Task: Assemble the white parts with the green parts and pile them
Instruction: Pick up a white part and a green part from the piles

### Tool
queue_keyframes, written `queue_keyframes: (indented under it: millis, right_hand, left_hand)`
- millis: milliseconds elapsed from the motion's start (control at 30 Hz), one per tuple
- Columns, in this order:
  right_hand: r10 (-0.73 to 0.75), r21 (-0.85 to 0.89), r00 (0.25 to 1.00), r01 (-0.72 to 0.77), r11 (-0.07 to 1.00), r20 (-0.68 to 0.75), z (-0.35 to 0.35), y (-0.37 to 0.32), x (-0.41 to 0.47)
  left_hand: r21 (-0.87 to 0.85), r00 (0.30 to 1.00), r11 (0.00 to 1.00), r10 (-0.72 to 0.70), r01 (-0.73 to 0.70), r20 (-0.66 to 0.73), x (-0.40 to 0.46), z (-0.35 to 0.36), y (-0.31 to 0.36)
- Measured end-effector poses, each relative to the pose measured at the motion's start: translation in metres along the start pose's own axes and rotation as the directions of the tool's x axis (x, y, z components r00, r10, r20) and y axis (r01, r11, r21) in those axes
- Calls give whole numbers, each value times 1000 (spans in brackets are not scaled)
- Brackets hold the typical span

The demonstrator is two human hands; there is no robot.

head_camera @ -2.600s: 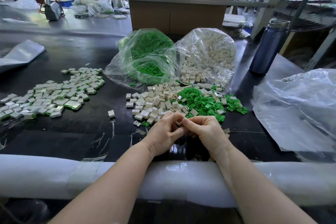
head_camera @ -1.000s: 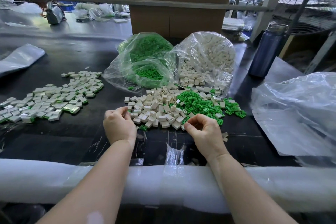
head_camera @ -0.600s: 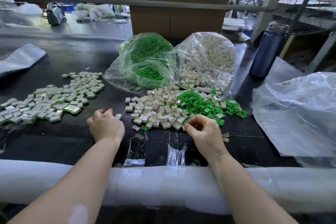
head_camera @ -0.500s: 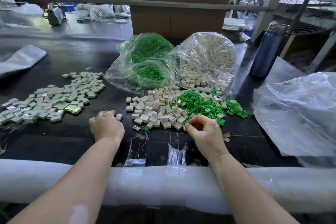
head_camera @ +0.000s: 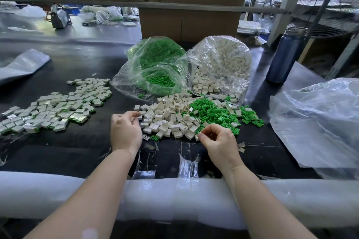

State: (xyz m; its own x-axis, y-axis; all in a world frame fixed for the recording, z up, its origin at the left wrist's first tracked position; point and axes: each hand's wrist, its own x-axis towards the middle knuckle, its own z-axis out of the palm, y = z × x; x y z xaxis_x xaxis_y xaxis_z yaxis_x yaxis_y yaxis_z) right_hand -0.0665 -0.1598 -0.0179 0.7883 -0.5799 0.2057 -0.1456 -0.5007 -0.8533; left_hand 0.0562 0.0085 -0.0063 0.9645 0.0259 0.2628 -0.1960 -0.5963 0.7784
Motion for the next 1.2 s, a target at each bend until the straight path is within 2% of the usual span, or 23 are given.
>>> queue_keyframes:
  millis: [133, 333, 433, 633, 700, 767, 833, 933, 1033, 1100, 1200]
  right_hand:
    - [2, 2, 1000, -2, 1000, -4, -1, -1, -1]
    - [2, 3, 1000, -2, 1000, 3, -1, -3, -1]
    - [-3, -1, 1000, 3, 1000, -1, -1, -4, -1]
    - [-2, 5, 1000, 2, 1000, 0, -2, -3, -2]
    - [-13, 3, 1000, 13, 1000, 3, -1, -2, -2]
    - [-29, 16, 1000, 28, 999, 13, -1, -2, -2]
    - [-44, 72, 999, 42, 996, 27, 0, -3, -2]
    - [-55, 188, 997, 45, 981, 51, -1, -4, -3]
    - [-41, 260, 998, 27, 965, 47, -3, -5, -3]
    - [-16, 307, 999, -1, 952, 52, -4, -5, -2]
    - [8, 370, 996, -41, 928, 91, -4, -6, -3]
  left_hand:
    - [53, 989, 998, -28, 20, 144, -4, -1, 3]
    - [281, 931, 946, 54, -163, 360, -9, -5, 12]
    - [384, 915, 898, 48, -215, 401, -8, -6, 17]
    - [477, 883, 818, 79, -323, 462, -8, -10, 33]
    - [362, 877, 884, 101, -296, 470, -7, -11, 38]
    - [84, 856, 983, 100, -164, 507, -11, -9, 43]
    - [-158, 806, 987, 98, -5, 583, -23, -4, 51]
    - [-343, 732, 908, 60, 243, 678, -39, 12, 54]
    - [-423, 703, 836, 65, 350, 709, -47, 22, 51]
    - [-471, 699, 770, 46, 431, 714, -50, 27, 47]
    - [-542, 744, 688, 3, 483, 668, -53, 30, 43]
